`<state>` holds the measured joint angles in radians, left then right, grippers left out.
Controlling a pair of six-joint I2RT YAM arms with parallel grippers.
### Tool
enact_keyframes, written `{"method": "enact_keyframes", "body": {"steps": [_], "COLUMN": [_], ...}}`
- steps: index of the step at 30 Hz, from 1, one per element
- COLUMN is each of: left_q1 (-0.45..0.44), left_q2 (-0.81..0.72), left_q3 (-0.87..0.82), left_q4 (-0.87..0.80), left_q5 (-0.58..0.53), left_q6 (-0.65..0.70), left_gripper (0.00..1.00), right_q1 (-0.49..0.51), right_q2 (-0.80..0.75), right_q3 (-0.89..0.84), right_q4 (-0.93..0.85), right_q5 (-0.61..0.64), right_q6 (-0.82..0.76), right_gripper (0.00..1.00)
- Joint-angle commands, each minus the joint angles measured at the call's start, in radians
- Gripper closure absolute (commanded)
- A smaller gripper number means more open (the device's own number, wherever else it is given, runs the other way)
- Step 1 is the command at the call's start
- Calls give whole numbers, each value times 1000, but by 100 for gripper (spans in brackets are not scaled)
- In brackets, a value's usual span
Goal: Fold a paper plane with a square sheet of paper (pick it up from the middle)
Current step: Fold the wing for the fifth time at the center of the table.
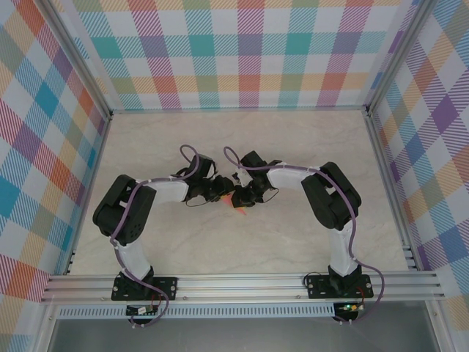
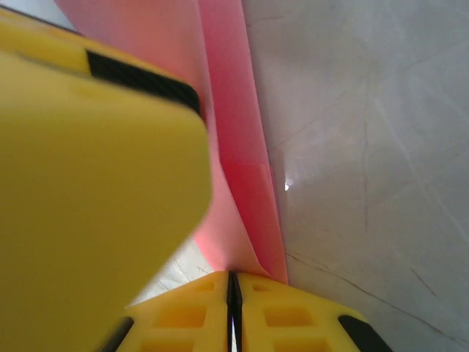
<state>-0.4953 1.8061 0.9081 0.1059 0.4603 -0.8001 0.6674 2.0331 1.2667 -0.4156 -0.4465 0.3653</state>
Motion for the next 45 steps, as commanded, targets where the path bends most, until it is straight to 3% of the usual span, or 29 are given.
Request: {"method": "enact_keyframes", "body": {"steps": [1,5,16,26,45], "left_q1": [-14,-14,0,54,133], "left_q2": [35,46,-19,-37,-72], "left_q3": [-24,-36,-54,-59,-38], "left_q4": [56,51,-83,-120,-274], "left_q5": [39,7,-212,-256,-444], "left_q6": [-39,-49,-24,-9,-36], "left_gripper": [70,70,70,70,65], "right_q1": [4,4,4,4,4], "right_q2": [81,79,72,77,83], "right_q3": [-36,-43,-66,-69,-66], "right_q4": [-74,-71,-71,-77,-85], "right_q5": [111,120,155,170,190], "right_q6": [10,9,15,13,9], "right_gripper": [89,89,89,89,90]}}
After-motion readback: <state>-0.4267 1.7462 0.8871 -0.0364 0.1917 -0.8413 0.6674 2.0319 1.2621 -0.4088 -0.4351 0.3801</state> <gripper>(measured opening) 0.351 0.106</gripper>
